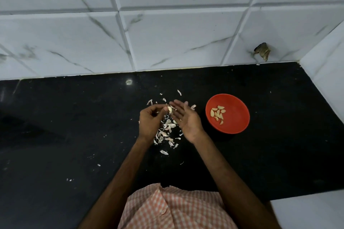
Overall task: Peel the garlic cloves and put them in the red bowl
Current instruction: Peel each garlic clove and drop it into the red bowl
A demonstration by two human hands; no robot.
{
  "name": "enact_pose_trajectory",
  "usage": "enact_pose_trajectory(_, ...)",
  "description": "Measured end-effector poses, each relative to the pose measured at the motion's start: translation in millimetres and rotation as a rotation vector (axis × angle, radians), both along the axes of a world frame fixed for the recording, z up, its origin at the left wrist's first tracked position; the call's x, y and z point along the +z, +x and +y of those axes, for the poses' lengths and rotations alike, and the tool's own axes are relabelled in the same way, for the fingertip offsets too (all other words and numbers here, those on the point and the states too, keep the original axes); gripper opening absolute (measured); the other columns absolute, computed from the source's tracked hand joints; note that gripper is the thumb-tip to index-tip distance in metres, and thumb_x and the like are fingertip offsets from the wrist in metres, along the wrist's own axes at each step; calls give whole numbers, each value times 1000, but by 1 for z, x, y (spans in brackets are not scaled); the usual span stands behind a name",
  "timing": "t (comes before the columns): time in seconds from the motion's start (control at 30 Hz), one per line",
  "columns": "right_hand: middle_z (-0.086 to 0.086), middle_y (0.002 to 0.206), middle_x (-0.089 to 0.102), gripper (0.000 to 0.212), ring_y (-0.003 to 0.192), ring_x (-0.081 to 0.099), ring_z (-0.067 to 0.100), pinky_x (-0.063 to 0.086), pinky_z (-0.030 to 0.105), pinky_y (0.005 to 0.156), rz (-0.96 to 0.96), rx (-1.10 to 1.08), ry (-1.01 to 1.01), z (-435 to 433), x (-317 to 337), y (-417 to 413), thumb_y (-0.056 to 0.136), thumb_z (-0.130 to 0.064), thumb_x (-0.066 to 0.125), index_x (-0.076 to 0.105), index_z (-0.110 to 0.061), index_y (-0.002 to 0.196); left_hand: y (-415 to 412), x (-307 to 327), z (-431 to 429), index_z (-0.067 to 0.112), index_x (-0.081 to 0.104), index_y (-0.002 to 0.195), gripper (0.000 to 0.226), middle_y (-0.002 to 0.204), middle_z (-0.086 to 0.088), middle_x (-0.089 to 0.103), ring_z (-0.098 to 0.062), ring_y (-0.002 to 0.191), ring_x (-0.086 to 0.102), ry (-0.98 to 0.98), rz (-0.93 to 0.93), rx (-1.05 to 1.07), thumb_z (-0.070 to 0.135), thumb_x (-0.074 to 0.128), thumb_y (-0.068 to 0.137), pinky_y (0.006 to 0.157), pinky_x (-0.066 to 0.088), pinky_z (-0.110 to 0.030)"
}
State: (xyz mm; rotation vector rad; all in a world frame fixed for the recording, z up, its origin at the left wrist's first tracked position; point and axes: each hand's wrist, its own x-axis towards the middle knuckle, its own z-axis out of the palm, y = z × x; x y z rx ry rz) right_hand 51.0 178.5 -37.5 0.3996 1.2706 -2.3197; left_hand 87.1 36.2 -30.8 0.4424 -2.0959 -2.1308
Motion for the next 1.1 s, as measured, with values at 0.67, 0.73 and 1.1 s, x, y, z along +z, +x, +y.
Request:
enact_pose_trajectory(0.67, 4, 154, 47, 48, 142, 40, 20, 29, 44, 119, 83, -244, 490, 123, -9, -24, 103, -58, 38, 60, -30, 137, -4, -58, 50, 21, 70, 121, 24, 123, 1, 64, -15, 108, 61, -763, -196, -160, 17, 63, 97, 85, 53, -34)
enact_pose_trajectory(0.73, -1, 151, 50, 38, 138, 44, 13, 35, 32, 113, 237, -208, 576, 116, -12, -22, 106, -44, 45, 59, -27, 137, 7, -68, 46, 22, 65, 130, 35, 132, -3, 55, -23, 121, 54, -915, -272, -189, 20, 67, 95, 87, 55, -43)
enact_pose_trajectory(1.1, 3, 132, 61, 36, 125, 56, 16, 47, 38, 109, 837, 343, 957, 69, -56, 7, 97, 4, 55, 63, -9, 130, 30, -69, 43, 14, 76, 94, 9, 91, 10, 65, -4, 83, 62, -756, -205, 47, 8, 70, 92, 70, 38, -5)
